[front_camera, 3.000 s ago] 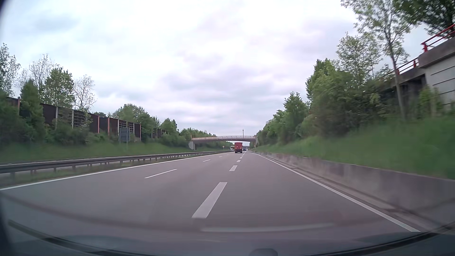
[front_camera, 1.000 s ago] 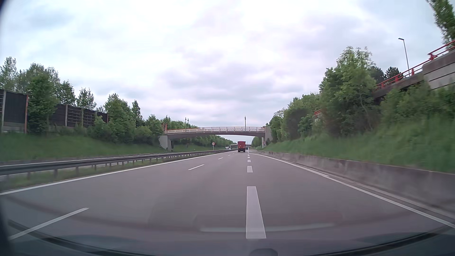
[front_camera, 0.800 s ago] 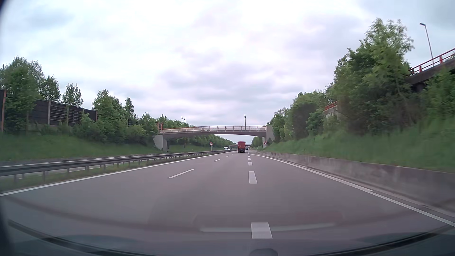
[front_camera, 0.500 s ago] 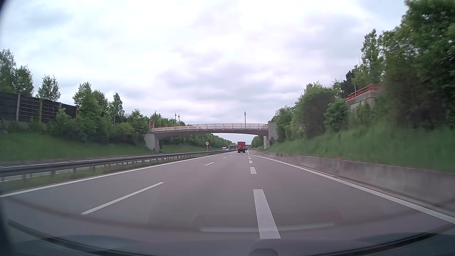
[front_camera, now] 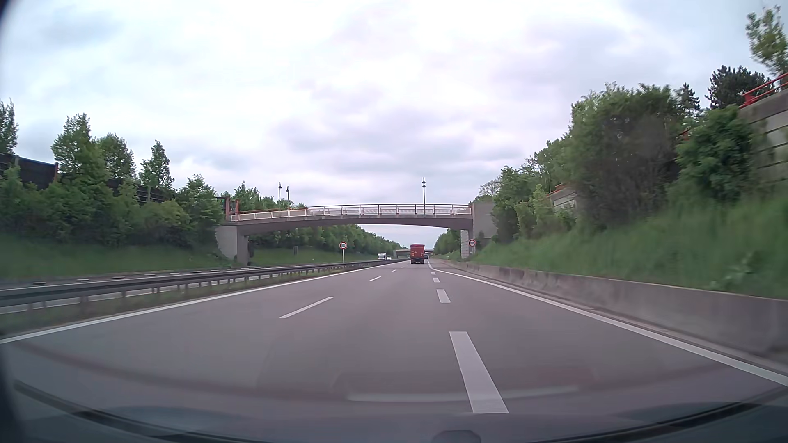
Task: Follow the waypoints while adhering to traffic rules and regulations
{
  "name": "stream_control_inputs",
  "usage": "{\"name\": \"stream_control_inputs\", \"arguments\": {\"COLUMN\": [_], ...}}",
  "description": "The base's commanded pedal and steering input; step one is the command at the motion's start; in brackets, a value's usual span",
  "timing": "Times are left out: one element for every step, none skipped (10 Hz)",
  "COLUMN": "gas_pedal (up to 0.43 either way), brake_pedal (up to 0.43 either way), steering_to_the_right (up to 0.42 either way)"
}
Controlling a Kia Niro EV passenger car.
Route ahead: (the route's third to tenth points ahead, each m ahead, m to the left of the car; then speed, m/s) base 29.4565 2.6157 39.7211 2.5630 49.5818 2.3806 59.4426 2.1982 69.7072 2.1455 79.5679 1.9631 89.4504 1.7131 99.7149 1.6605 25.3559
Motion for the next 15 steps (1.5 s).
{"name": "stream_control_inputs", "arguments": {"gas_pedal": [0.28, 0.28, 0.28, 0.28, 0.28, 0.28, 0.28, 0.28, 0.28, 0.28, 0.28, 0.28, 0.28, 0.28, 0.28], "brake_pedal": [0.0, 0.0, 0.0, 0.0, 0.0, 0.0, 0.0, 0.0, 0.0, 0.0, 0.0, 0.0, 0.0, 0.0, 0.0], "steering_to_the_right": [0.001, 0.001, 0.001, 0.001, 0.001, 0.001, 0.001, 0.001, 0.001, 0.001, 0.0, 0.0, 0.0, 0.001, 0.001]}}
